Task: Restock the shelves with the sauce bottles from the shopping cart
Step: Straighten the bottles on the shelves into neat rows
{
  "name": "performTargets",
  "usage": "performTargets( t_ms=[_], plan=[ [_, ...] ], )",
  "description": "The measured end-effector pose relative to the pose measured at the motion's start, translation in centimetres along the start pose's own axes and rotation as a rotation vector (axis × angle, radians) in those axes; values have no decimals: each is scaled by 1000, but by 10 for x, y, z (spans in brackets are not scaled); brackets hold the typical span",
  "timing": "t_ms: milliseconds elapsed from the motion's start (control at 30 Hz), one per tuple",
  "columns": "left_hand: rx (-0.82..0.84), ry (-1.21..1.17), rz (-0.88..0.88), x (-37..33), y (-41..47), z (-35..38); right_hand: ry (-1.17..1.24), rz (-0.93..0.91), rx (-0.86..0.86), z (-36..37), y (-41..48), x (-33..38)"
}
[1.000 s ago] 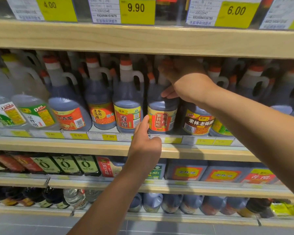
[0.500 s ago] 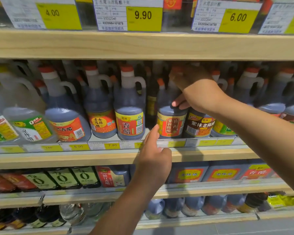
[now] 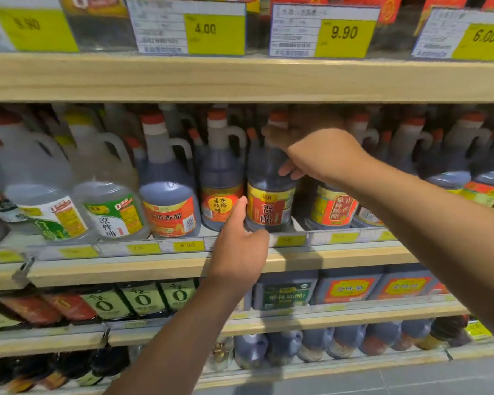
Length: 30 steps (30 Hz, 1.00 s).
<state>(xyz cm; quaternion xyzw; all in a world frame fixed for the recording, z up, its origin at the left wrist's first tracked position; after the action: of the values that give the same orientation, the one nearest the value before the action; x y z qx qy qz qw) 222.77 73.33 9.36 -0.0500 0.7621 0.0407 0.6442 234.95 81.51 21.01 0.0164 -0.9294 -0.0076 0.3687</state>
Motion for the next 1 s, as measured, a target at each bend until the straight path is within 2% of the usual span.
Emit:
performTargets(
  t_ms=[67, 133, 400, 767, 800, 900, 933, 1000],
  plan=[
    [71, 3, -47, -9, 3, 0, 143, -32, 7, 7, 12, 1],
    [94, 4, -77, -11, 6, -1, 170, -38, 19, 5, 14, 0],
    [106, -64, -75, -16, -2, 9, 115, -89, -12, -6, 11, -2],
    [156, -84, -78, -20, -10, 22, 219, 7, -4, -12, 4, -18],
    [160, -89, -73, -20, -12, 19, 153, 20, -4, -12, 1, -17],
    [100, -123, -64, -12, -19, 5, -375, -15, -163, -9, -12, -11],
    [65, -133, -60, -9, -21, -1, -475, -39, -238, -5, -18, -4],
    [-13, -141, -39, -4, -20, -15, -528, -103, -319, 7, -29, 15]
  ],
)
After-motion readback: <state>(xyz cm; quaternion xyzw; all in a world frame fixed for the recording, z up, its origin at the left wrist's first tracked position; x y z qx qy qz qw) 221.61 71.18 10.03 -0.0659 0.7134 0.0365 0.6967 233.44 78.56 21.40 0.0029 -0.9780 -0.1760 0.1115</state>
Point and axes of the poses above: each hand's wrist, its own y-axis towards the middle knuckle, its own z-axis out of the palm, x = y × z, the point moved 2 cm from there along y, towards the middle knuckle, and after that the axes turned 7 degrees about z, right-handed, at the moved point
